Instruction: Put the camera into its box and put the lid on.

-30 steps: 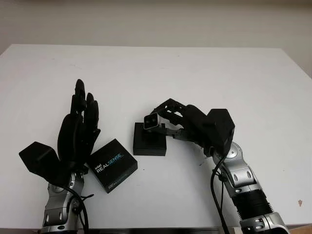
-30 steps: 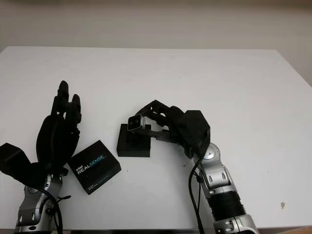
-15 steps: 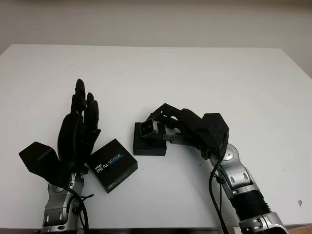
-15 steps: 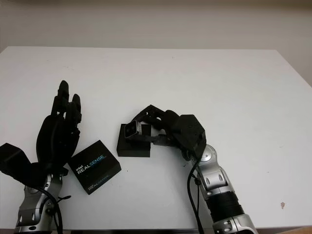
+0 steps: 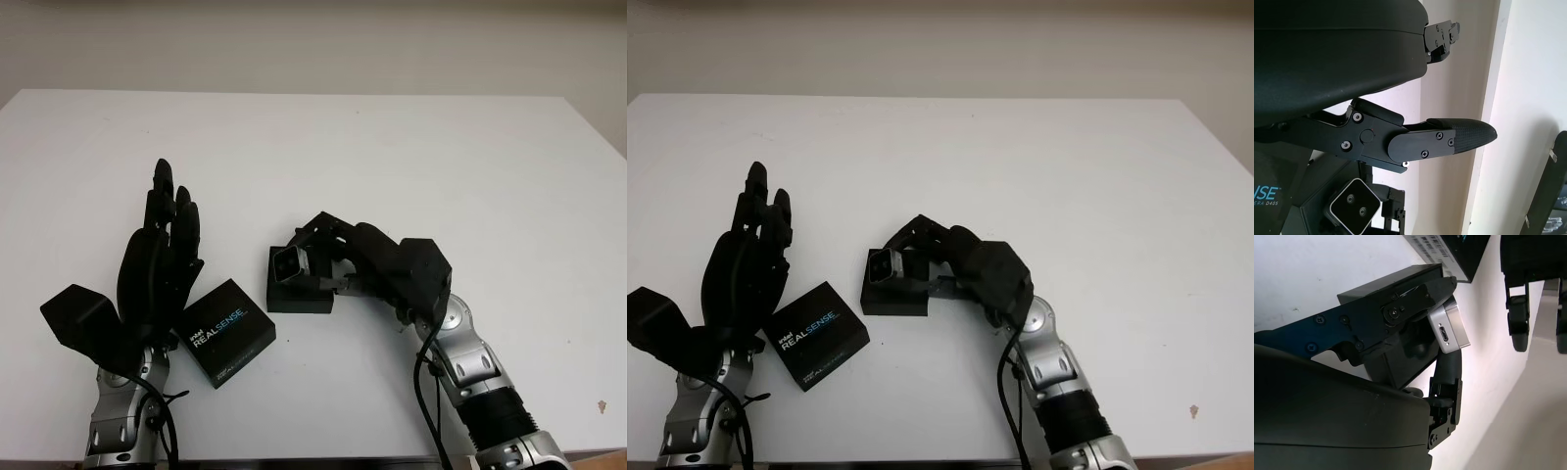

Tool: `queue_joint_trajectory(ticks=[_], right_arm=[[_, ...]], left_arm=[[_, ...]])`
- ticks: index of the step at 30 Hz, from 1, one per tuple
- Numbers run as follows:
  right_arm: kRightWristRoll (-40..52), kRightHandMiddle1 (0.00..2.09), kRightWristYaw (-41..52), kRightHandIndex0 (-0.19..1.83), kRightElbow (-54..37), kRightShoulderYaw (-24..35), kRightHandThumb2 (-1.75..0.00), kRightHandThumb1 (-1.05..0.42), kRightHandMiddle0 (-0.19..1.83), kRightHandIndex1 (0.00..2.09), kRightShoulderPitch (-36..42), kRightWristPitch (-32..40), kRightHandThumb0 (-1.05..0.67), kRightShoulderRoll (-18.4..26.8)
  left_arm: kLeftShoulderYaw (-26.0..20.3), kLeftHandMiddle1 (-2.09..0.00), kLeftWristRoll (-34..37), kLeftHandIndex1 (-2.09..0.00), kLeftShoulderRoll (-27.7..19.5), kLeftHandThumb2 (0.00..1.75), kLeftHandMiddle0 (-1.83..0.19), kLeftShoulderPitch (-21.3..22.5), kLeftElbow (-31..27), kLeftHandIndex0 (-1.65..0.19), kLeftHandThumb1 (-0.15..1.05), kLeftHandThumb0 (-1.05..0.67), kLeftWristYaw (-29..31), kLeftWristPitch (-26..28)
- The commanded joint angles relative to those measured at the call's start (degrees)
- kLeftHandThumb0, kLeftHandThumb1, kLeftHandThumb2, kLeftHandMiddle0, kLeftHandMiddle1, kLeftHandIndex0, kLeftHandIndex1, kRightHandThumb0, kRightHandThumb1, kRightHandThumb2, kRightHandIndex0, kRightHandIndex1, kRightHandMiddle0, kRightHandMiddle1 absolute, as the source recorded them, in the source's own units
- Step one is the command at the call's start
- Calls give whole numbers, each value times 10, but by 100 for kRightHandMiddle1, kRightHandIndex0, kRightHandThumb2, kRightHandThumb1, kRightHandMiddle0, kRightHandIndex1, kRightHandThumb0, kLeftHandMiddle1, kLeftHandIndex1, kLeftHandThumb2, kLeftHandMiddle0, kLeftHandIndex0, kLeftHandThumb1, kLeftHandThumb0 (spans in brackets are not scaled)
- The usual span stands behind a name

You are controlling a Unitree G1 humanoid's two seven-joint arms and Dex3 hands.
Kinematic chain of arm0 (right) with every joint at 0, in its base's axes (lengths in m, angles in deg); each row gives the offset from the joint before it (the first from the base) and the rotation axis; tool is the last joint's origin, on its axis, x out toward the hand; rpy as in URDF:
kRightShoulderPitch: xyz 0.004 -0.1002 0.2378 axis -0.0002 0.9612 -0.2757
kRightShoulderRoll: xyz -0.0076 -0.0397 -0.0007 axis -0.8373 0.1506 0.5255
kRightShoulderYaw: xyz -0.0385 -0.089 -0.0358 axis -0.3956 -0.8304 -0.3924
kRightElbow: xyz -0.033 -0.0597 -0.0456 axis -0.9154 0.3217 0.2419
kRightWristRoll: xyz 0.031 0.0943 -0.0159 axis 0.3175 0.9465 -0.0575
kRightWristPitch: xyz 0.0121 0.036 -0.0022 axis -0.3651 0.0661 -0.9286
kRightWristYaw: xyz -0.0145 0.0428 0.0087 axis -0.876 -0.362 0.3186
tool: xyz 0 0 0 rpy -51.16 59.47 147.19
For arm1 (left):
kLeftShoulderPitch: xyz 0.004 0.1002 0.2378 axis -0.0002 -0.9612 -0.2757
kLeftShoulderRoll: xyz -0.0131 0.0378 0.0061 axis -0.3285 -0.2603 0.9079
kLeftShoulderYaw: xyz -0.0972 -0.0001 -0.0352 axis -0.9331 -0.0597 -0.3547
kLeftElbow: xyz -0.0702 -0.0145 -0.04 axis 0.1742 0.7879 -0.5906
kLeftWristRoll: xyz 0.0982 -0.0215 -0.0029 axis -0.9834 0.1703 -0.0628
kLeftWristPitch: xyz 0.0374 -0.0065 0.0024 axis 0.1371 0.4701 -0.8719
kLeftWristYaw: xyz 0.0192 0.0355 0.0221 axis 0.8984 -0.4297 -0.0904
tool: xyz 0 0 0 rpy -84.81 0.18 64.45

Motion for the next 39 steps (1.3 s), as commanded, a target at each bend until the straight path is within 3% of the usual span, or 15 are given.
queue_joint_trajectory(ticks=[1, 16, 30, 32, 39], right_arm=[[-7, 170, -5, 27, 4, -6, -6, -102, 28, 13, 4, -23, -48, -1], [-68, 164, -82, 28, -4, -12, -5, -102, 26, 16, 25, -88, -42, 1], [-103, 152, -78, 26, -34, -23, -5, -101, 25, 14, 27, -48, -43, 15], [-115, 117, -74, 20, -46, -26, -5, -99, 15, 9, 28, -35, -47, 21], [-152, 48, -76, 3, -81, -39, -5, -98, 10, 2, 33, -32, -50, 43]], left_arm=[[1, 0, 0, 0, 0, 47, 19, -3, -8, 19, 105, -69, 2, -1], [0, 0, 0, 0, -1, 47, 19, -6, -6, 19, 105, -69, 4, -7], [-3, 0, 4, 0, -2, 46, 19, -5, -3, 19, 105, -69, 8, -10], [-3, 0, 1, 0, -3, 47, 19, -6, -5, 19, 105, -69, 8, -8], [-2, 0, 3, 0, -3, 47, 19, -8, -10, 19, 105, -69, 8, -3]])
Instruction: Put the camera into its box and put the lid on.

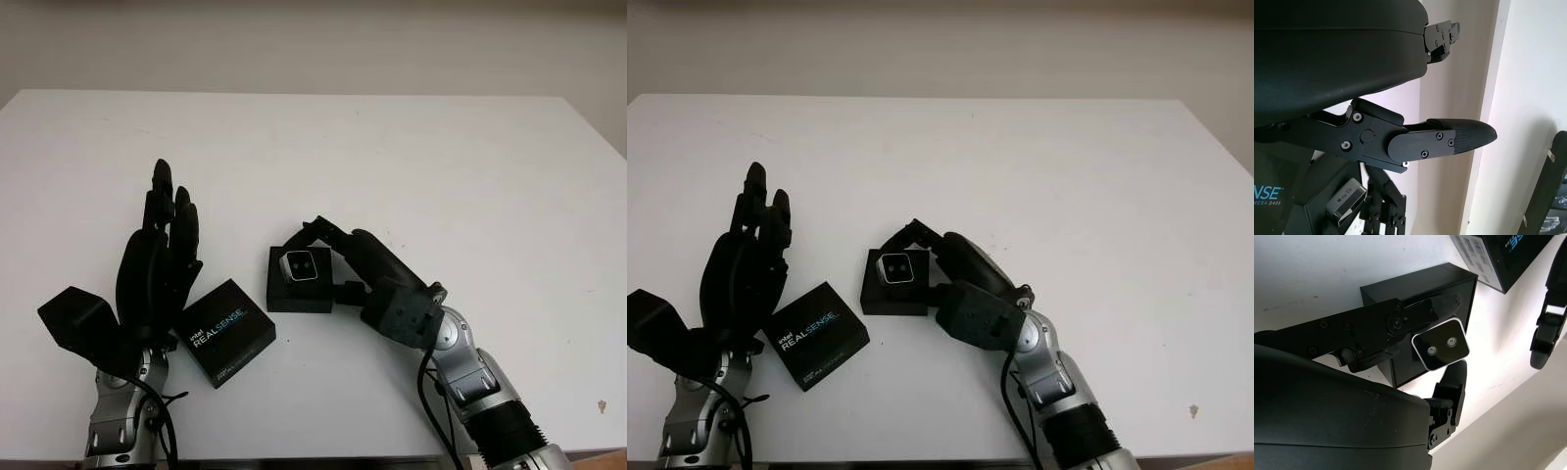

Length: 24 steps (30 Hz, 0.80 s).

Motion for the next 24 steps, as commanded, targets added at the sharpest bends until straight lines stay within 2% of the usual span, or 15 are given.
queue_joint_trajectory(ticks=[1, 4, 11, 20, 24], right_arm=[[-5, 41, 1, 2, -18, -3, -5, -98, 11, 3, 5, -6, -49, 10], [-6, 27, 5, -2, -32, -5, -5, -98, 12, 3, 8, -4, -48, 14], [-6, 20, 11, -6, -53, -6, -5, -98, 12, 2, 14, 2, -48, 16], [-13, 21, -26, 0, -50, 1, -5, -97, 22, 7, 15, -14, -44, 12], [-47, 26, -68, 10, -18, 4, -5, -95, 32, 11, -2, -72, -43, 39]], left_arm=[[0, 0, 0, 0, -3, 47, 19, -5, -11, 19, 105, -68, 2, 2], [-1, 0, 1, 0, -4, 47, 19, -5, -9, 19, 105, -68, 5, -1], [-1, 0, -3, 0, -5, 47, 19, -5, -8, 19, 105, -69, 4, -2], [-1, 0, 1, 0, -3, 46, 19, -6, -9, 19, 105, -69, 2, 0], [-1, 0, -3, 0, -2, 46, 19, -5, -10, 19, 105, -68, -1, -2]])
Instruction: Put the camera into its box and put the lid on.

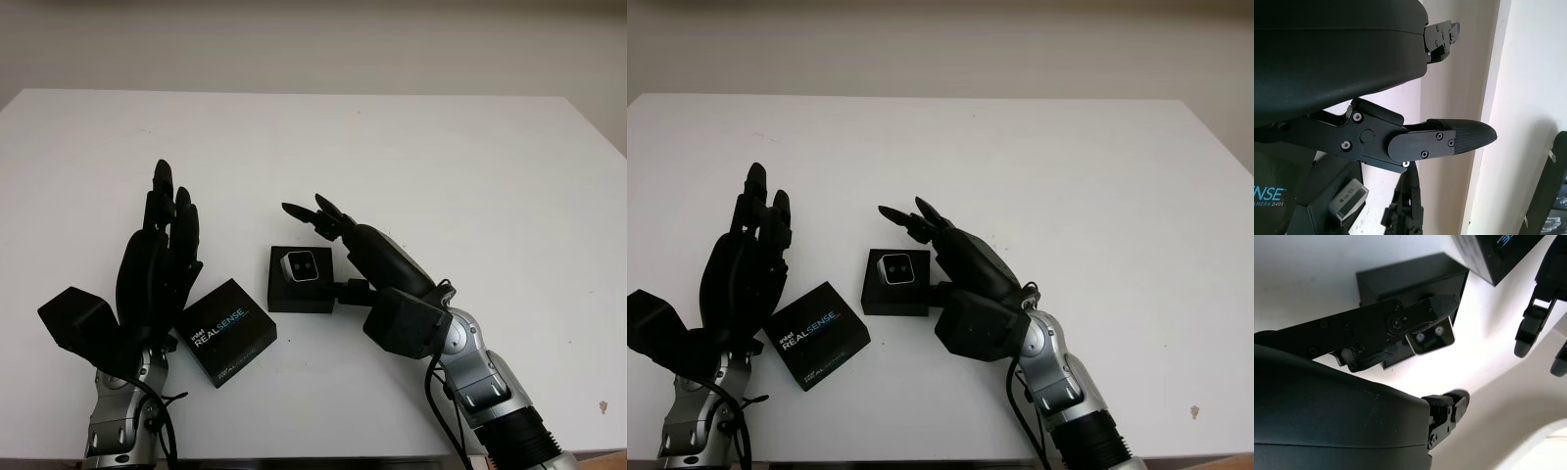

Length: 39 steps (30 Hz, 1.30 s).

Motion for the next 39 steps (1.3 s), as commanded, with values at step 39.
queue_joint_trajectory(ticks=[39], right_arm=[[-179, 104, -62, -1, -93, -16, -6, -91, 13, 84, -12, -2, -79, 49]], left_arm=[[15, 0, -11, 0, 5, 46, 19, -3, -29, 19, 105, -69, -16, 10]])
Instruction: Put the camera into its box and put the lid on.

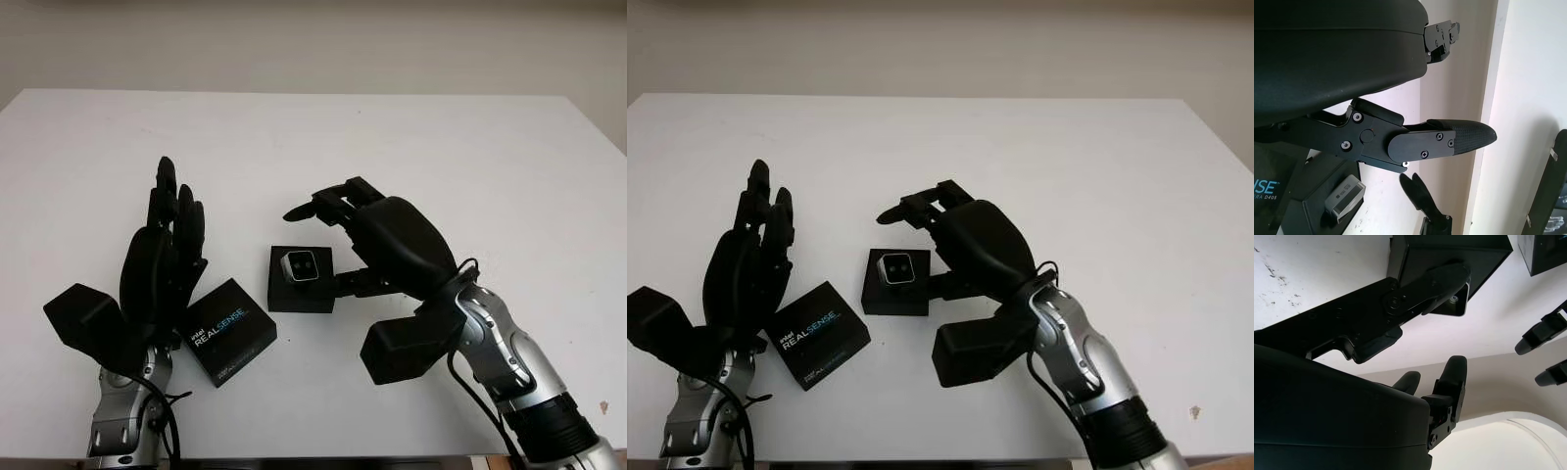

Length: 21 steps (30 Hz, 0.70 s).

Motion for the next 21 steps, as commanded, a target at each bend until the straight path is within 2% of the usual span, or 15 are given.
queue_joint_trajectory(ticks=[1, 5, 8, 21], right_arm=[[1, 107, -8, -1, 3, -4, -6, -91, 12, 83, 2, 3, -79, -7], [6, 121, -11, -2, 7, -8, -5, -92, 8, 84, 4, 9, -78, -16], [8, 124, -13, -2, 12, -9, -6, -92, 7, 85, 3, 11, -78, -20], [5, 115, -23, 1, 51, -13, -5, -92, 9, 85, -14, 8, -77, -18]], left_arm=[[2, 0, 2, 0, 3, 46, 19, 0, -5, 19, 105, -68, 4, -4], [1, 0, 2, 0, 1, 46, 19, 0, -3, 19, 105, -68, 7, -5], [0, 0, 2, 0, 2, 46, 19, 1, 1, 19, 105, -68, 9, -10], [1, 0, 0, 0, 0, 46, 19, 1, 8, 19, 105, -68, 14, -16]])
